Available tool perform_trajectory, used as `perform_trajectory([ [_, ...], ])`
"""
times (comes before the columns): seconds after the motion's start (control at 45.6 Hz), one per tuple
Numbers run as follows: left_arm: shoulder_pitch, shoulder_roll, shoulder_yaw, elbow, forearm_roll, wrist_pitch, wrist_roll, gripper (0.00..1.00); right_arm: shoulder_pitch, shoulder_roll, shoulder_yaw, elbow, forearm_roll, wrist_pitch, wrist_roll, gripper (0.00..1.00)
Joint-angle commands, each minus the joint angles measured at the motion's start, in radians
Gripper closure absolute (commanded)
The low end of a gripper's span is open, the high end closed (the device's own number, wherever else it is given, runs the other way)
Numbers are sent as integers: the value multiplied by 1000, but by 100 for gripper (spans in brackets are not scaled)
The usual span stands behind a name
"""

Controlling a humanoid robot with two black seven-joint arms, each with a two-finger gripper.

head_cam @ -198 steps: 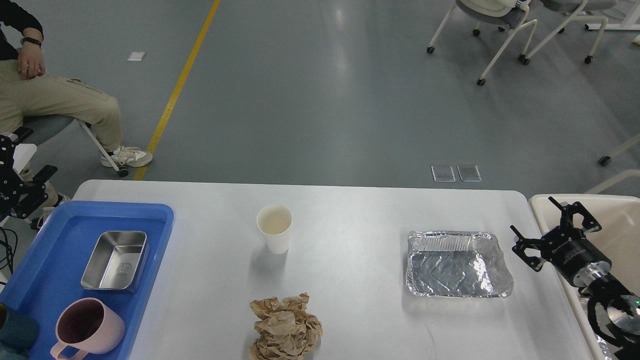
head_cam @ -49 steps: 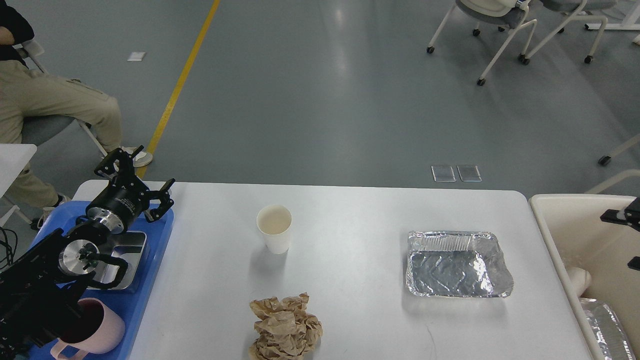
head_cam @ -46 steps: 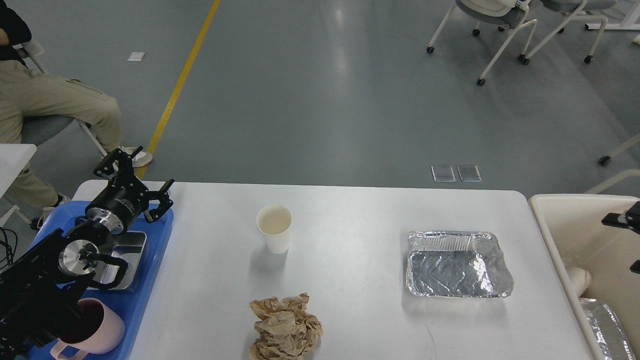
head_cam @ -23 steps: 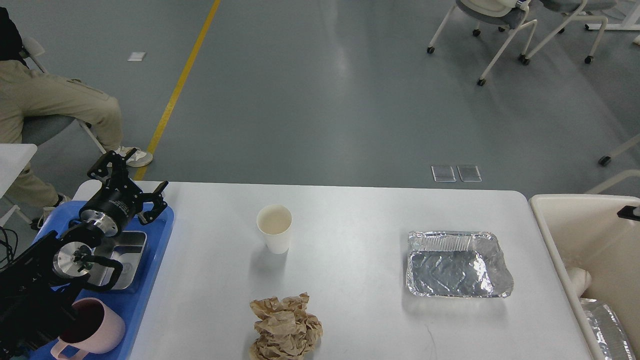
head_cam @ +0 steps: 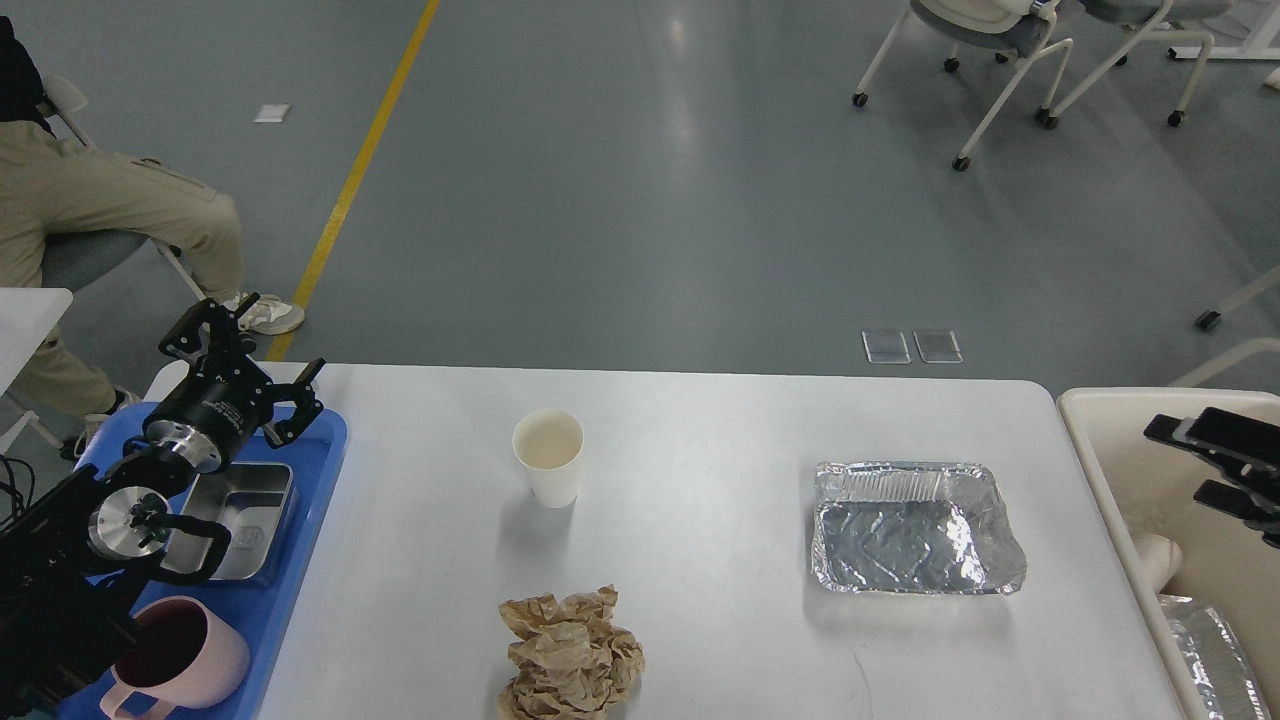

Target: Tidy desktop

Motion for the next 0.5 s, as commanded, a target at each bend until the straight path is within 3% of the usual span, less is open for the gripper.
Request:
perform_trajectory([
  [0.0, 7, 10, -9, 2, -2, -19, -4, 3, -3, 109, -2, -56, -174, 9, 53, 0],
  [0.263, 10, 14, -26, 2, -2, -30, -5, 3, 23, 304, -8, -213, -429, 106, 67, 0],
  [0.482, 33, 36, -49, 2, 0, -42, -5, 3, 189, 406, -167, -381, -443, 132, 67, 0],
])
